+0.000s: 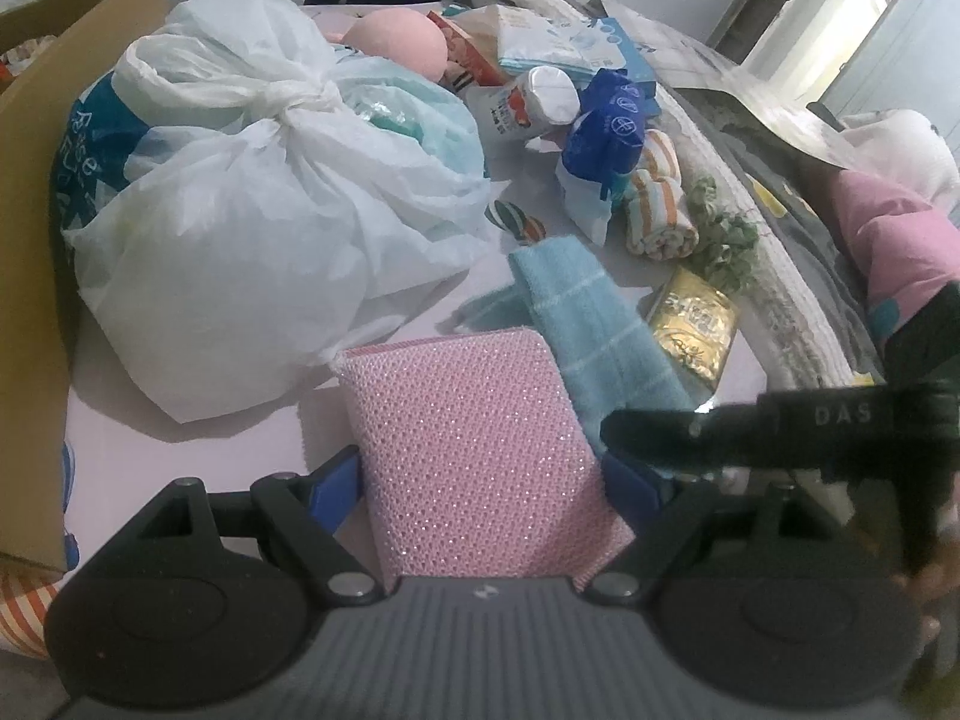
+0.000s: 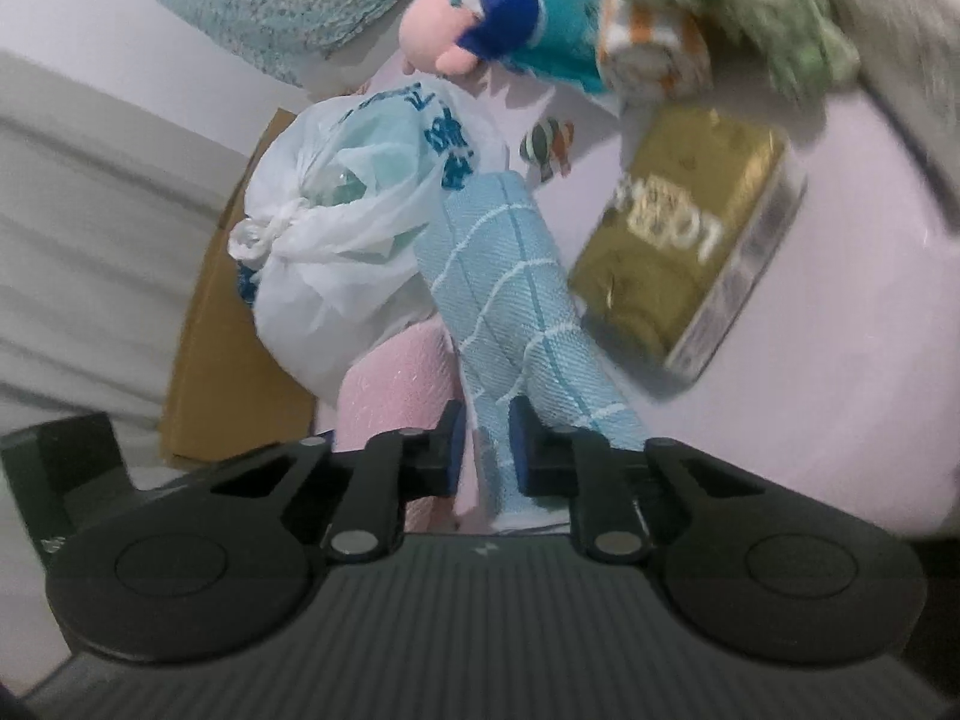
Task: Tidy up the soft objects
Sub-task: 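Regrasp the folded blue towel with the right tool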
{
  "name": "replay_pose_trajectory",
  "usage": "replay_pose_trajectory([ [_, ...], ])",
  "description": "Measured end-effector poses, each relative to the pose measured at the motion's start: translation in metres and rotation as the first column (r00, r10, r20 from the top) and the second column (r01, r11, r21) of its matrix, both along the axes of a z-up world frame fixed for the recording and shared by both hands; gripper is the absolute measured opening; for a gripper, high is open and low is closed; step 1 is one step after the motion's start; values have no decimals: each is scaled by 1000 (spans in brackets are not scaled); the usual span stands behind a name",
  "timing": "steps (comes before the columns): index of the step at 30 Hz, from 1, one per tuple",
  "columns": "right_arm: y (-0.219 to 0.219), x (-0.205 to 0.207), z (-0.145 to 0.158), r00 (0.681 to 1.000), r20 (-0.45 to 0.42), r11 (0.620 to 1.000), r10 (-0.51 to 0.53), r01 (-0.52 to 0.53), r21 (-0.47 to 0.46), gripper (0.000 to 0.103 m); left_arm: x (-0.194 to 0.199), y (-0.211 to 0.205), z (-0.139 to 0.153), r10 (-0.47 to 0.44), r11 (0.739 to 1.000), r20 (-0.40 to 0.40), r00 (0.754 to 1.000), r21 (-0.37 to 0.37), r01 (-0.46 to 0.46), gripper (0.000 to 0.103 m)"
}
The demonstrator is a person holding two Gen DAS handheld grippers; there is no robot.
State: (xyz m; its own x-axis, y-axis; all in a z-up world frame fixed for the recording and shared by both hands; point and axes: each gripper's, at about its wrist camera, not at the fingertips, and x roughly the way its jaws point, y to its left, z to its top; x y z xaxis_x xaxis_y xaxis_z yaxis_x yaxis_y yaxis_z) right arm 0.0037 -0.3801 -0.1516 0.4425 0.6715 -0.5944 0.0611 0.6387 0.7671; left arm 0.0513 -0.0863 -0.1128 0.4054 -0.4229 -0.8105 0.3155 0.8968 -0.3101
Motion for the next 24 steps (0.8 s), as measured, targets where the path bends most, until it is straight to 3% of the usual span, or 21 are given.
replay_pose_trajectory([
  [5, -5, -3, -18, 997, -59, 986, -40, 49, 159, 6, 1, -3, -3, 1, 1000, -11, 1000, 23, -1, 86],
  [8, -9, -5, -17, 996, -70, 981, -56, 68, 184, 9, 0, -11, -3, -9, 998, 0, 1000, 57, 9, 87],
  [11, -10, -9, -6, 998, -36, 989, -51, 56, 136, 14, 2, -18, -4, -15, 997, 4, 1000, 81, 14, 87],
  [15, -12, -15, 18, 998, 49, 998, -41, 38, 55, 30, 4, -22, -5, -19, 995, 4, 1000, 94, 18, 87],
  [19, -22, -23, 40, 990, 124, 997, -65, 71, -41, 31, 4, -22, -5, -19, 995, 3, 1000, 95, 18, 87],
  [24, -26, -22, 30, 994, 62, 981, -85, 94, -168, 33, 4, -22, -5, -22, 995, 5, 1000, 95, 21, 87],
])
